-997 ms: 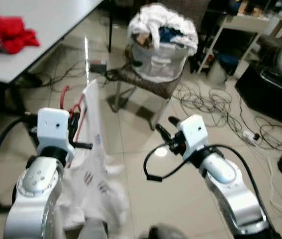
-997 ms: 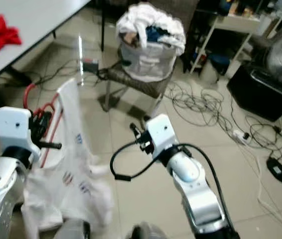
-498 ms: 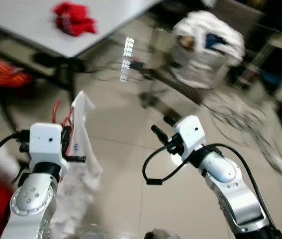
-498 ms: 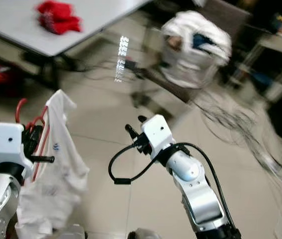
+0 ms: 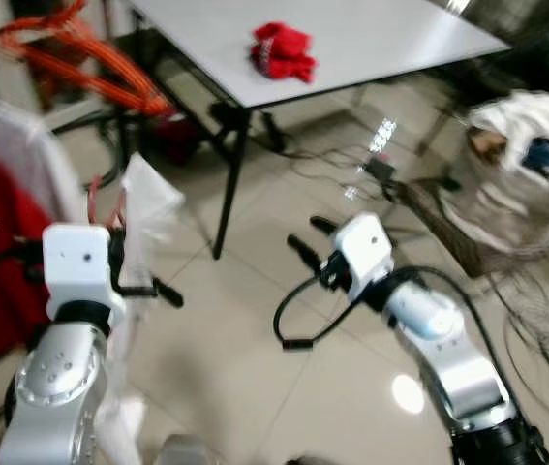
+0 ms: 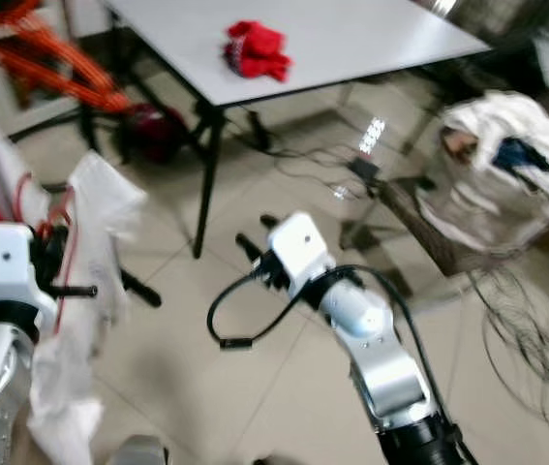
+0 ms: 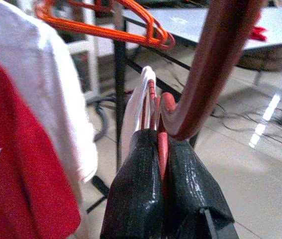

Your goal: Hang hanger

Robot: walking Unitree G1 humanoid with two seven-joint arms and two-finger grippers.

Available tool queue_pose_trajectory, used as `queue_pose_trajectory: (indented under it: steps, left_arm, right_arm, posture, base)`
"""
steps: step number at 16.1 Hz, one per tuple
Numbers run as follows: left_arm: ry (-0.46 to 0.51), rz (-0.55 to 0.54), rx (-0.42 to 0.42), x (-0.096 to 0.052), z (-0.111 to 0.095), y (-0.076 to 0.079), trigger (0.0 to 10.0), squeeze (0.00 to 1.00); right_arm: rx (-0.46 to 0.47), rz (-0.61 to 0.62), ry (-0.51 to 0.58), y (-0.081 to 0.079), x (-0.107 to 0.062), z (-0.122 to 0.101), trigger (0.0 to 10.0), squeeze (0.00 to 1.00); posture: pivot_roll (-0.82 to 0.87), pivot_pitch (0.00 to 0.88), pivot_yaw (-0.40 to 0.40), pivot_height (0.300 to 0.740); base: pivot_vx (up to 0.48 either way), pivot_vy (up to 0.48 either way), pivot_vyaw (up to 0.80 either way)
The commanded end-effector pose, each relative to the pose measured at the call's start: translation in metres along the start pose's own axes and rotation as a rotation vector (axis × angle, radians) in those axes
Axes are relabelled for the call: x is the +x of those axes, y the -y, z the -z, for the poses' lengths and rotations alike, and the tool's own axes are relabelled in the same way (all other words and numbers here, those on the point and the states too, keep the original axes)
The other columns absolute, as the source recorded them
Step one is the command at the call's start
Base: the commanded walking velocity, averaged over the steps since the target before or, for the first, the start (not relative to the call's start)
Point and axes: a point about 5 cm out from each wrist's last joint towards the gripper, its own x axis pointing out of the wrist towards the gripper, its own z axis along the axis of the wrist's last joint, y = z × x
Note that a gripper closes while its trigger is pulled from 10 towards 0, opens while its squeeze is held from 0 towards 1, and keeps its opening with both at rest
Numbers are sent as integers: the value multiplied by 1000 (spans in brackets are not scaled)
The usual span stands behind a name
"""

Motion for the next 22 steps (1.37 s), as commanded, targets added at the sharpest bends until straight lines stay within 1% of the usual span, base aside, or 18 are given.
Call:
queue_pose_trajectory:
  steps: [1, 2, 5, 6, 8, 10, 11, 12, 13, 14, 15, 16, 17, 18, 19, 20, 21, 22]
  left_arm:
    - [29, 24, -9, 2, -4, 8, 10000, 0]
    - [27, 24, -28, 7, -5, 9, 10000, 0]
    - [31, 42, -19, 15, -7, 11, 10000, 0]
    - [35, 58, -25, 19, -9, 11, 10000, 0]
    - [30, 69, -24, 22, -9, 13, 10000, 0]
    - [30, 94, -3, 24, -10, 18, 10000, 0]
    - [45, 90, -4, 26, -11, 20, 10000, 0]
    - [43, 85, -28, 26, -12, 22, 10000, 0]
    - [45, 60, -63, 27, -14, 19, 10000, 0]
    - [36, 49, -52, 27, -15, 17, 10000, 0]
    - [31, 30, 1, 31, -16, 14, 10000, 0]
    - [60, 38, 24, 36, -21, 15, 10000, 0]
    - [67, 43, 25, 38, -23, 16, 10000, 0]
    - [84, 59, -1, 44, -30, 20, 10000, 0]
    - [87, 66, -10, 46, -32, 21, 10000, 0]
    - [101, 113, -21, 53, -36, 21, 10000, 0]
    - [99, 119, -16, 54, -36, 20, 10000, 0]
    - [83, 116, -38, 57, -33, 20, 10000, 0]
  right_arm:
    - [-8, 59, -36, 12, -6, 8, 10000, 0]
    - [-2, 92, -27, 17, -5, 7, 10000, 0]
    - [6, 130, -11, 20, -4, 3, 10000, 0]
    - [15, 176, 0, 22, -7, 1, 10000, 0]
    - [19, 207, -2, 25, -10, 2, 10000, 0]
    - [39, 255, -1, 31, -12, 1, 10000, 0]
    - [69, 310, 9, 34, -13, 0, 10000, 0]
    - [88, 333, 8, 36, -14, 0, 10000, 0]
    - [91, 327, -6, 33, -14, 0, 10000, 0]
    - [93, 314, -10, 31, -15, 1, 10000, 0]
    - [127, 328, -20, 29, -17, 5, 10000, 0]
    - [156, 340, -25, 29, -18, 8, 10000, 0]
    - [165, 349, -25, 29, -18, 8, 10000, 0]
    - [192, 365, -18, 28, -16, 7, 10000, 0]
    - [202, 371, -16, 28, -15, 6, 10000, 0]
    - [221, 399, -2, 26, -14, 4, 10000, 0]
    - [223, 413, 6, 27, -14, 2, 10000, 0]
    - [201, 420, 10, 30, -15, -1, 10000, 0]
  posture:
    - [134, 46, -167, 740]
    - [128, 49, -154, 740]
    - [114, 49, -122, 740]
    - [101, 54, -97, 740]
    - [91, 61, -83, 740]
    - [84, 68, -83, 740]
    - [78, 67, -86, 740]
    - [79, 68, -89, 740]
    - [81, 70, -92, 740]
    - [84, 73, -93, 740]
    - [84, 74, -91, 740]
    - [84, 72, -84, 740]
    - [84, 71, -80, 740]
    - [89, 70, -43, 740]
    - [89, 70, -36, 740]
    - [78, 68, -20, 740]
    - [67, 66, -5, 740]
    - [59, 66, 5, 740]
  base:
    - [0, -480, 800]
    - [0, -480, 800]
    - [0, -480, 800]
    - [0, -480, 800]
    - [0, -476, 800]
    - [0, -467, 800]
    - [0, -439, 0]
    - [0, 0, 0]
    - [0, 0, 0]
    - [0, 0, 0]
    - [0, 0, 0]
    - [0, 0, 0]
    - [0, 0, 0]
    - [255, 0, 0]
    - [255, 0, 0]
    - [266, 0, 0]
    - [311, 0, 0]
    - [341, 0, 0]
